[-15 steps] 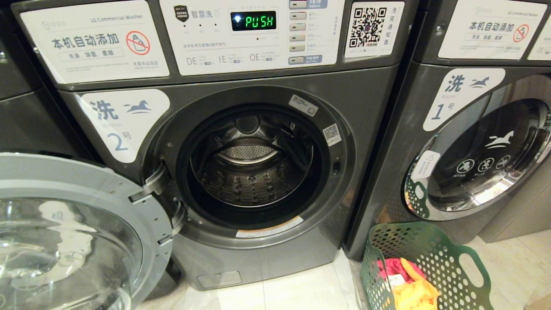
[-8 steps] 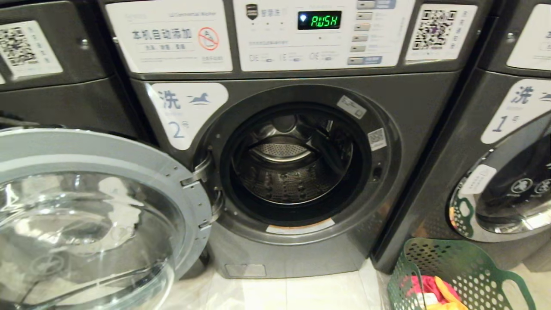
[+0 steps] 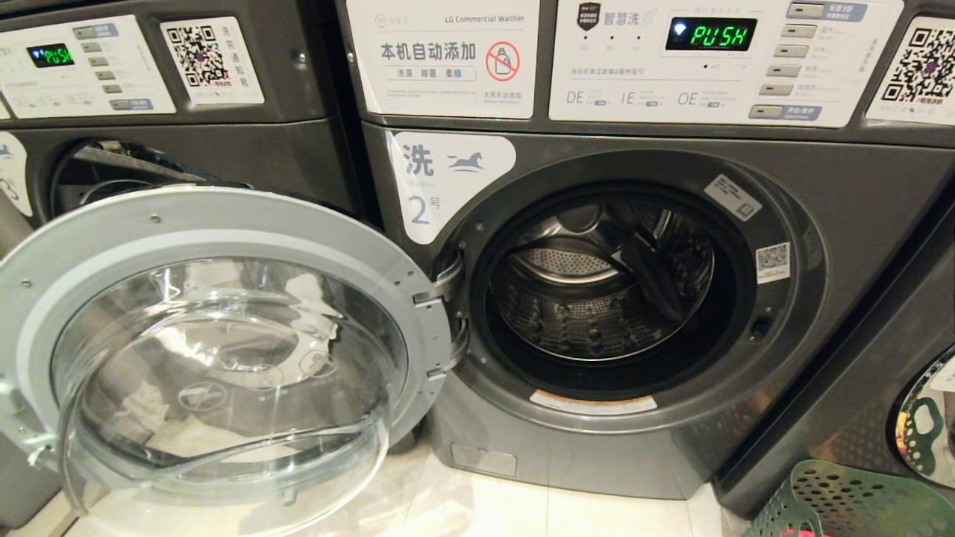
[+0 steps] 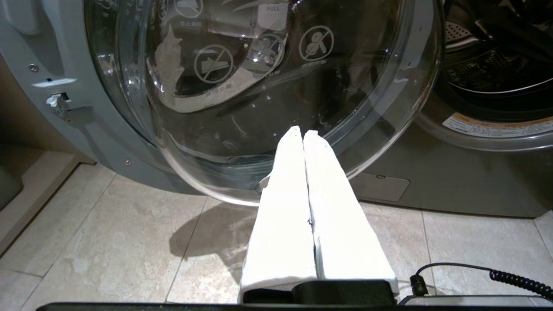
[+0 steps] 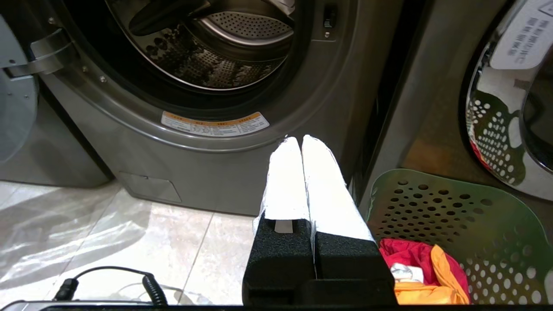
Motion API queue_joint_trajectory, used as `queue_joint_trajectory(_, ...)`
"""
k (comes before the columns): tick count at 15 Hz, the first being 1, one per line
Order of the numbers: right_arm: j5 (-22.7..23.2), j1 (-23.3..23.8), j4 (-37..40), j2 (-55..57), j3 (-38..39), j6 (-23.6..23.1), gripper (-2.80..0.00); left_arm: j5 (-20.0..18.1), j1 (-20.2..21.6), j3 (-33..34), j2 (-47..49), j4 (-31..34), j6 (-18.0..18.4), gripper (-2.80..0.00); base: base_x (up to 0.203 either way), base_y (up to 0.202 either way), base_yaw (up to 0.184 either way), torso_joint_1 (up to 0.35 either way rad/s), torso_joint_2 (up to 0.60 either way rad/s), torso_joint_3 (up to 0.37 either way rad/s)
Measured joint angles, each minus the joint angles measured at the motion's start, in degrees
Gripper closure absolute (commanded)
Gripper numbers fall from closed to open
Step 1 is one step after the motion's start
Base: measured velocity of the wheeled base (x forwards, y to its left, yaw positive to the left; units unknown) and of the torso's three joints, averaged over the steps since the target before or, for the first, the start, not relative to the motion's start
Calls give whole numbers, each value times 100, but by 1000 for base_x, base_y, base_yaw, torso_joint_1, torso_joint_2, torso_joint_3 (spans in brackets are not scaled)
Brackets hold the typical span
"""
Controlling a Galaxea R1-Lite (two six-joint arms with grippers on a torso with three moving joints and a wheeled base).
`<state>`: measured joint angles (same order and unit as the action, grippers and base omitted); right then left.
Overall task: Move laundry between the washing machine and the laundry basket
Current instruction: Close the washing machine door with the left hand
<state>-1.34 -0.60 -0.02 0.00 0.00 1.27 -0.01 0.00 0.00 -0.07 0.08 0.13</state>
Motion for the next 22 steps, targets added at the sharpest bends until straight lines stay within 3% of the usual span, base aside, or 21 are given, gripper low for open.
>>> queue_joint_trajectory(8,2,0,-2,0,0,13,0,1,0,0,0,-6,-4,0,0,0,0,0,0,0)
queue_joint_trajectory(22,2,0,-5,0,0,13,0,1,0,0,0,-8,0,0,-189,0,1,1,4,2)
